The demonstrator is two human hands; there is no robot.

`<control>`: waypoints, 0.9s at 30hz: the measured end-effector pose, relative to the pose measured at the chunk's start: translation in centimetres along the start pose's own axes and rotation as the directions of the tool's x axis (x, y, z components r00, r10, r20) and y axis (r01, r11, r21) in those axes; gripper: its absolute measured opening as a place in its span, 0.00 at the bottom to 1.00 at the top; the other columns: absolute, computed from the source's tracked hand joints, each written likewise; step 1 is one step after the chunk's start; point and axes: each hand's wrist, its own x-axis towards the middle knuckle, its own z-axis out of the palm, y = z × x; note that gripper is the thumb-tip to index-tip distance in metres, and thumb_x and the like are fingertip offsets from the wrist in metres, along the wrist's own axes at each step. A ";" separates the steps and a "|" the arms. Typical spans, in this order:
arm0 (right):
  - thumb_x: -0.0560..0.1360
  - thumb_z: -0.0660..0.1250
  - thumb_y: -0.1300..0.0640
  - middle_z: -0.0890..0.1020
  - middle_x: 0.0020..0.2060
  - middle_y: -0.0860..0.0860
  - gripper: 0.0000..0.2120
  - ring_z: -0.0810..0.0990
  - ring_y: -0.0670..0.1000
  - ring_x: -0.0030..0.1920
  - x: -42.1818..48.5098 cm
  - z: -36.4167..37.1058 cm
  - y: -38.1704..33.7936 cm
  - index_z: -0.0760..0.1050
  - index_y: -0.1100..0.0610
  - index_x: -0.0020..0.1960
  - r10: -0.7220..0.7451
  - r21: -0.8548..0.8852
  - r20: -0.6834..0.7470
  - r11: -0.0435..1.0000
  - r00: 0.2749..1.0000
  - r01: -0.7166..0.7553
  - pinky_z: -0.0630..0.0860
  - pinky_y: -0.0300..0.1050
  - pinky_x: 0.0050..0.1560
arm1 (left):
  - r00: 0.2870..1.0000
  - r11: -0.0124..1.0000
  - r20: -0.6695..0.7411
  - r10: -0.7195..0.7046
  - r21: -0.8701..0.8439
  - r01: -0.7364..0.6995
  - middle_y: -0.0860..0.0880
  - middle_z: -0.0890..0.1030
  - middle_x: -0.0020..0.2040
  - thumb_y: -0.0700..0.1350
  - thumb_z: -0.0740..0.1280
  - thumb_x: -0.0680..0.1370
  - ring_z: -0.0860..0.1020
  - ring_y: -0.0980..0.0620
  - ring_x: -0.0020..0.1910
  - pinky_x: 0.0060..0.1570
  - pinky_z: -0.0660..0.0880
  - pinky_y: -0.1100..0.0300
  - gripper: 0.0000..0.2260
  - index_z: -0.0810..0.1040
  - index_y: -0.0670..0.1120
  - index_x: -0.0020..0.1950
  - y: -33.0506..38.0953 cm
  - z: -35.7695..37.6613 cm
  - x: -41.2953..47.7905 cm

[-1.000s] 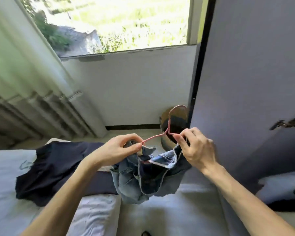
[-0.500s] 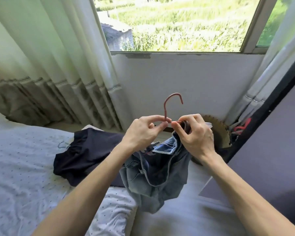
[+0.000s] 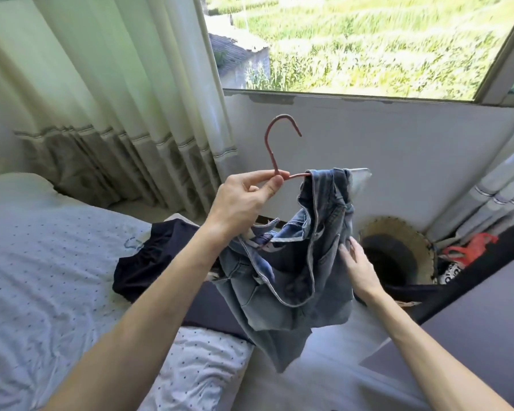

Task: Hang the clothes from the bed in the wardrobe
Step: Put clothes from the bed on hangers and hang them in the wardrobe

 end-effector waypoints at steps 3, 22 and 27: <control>0.66 0.68 0.26 0.66 0.76 0.48 0.49 0.67 0.54 0.74 2.2 0.7 -0.8 0.56 0.44 0.79 -0.016 0.051 0.114 0.999 0.993 0.010 0.65 0.60 0.73 | 0.993 1.000 -0.117 -0.022 0.002 0.022 0.48 0.60 0.28 0.57 0.68 0.79 0.57 0.50 0.24 0.22 0.57 0.65 0.07 0.85 0.60 0.53 0.3 -2.8 1.5; 0.78 0.66 0.46 0.64 0.77 0.52 0.35 0.65 0.56 0.75 6.7 20.2 -8.6 0.56 0.54 0.80 0.053 -0.456 0.560 0.853 0.827 0.254 0.62 0.48 0.73 | 0.789 0.939 -0.550 -0.274 0.024 0.343 0.46 0.69 0.32 0.55 0.67 0.80 0.65 0.56 0.21 0.18 0.67 0.66 0.08 0.84 0.59 0.55 -19.5 -22.9 3.8; 0.80 0.63 0.41 0.63 0.78 0.51 0.35 0.63 0.54 0.77 9.3 30.7 -10.5 0.56 0.53 0.80 0.096 -0.514 0.581 0.813 0.808 0.273 0.59 0.49 0.76 | 0.788 0.872 -0.426 -0.445 -0.006 0.490 0.53 0.82 0.48 0.57 0.66 0.80 0.78 0.57 0.50 0.39 0.71 0.76 0.08 0.83 0.64 0.55 -33.0 -26.8 4.6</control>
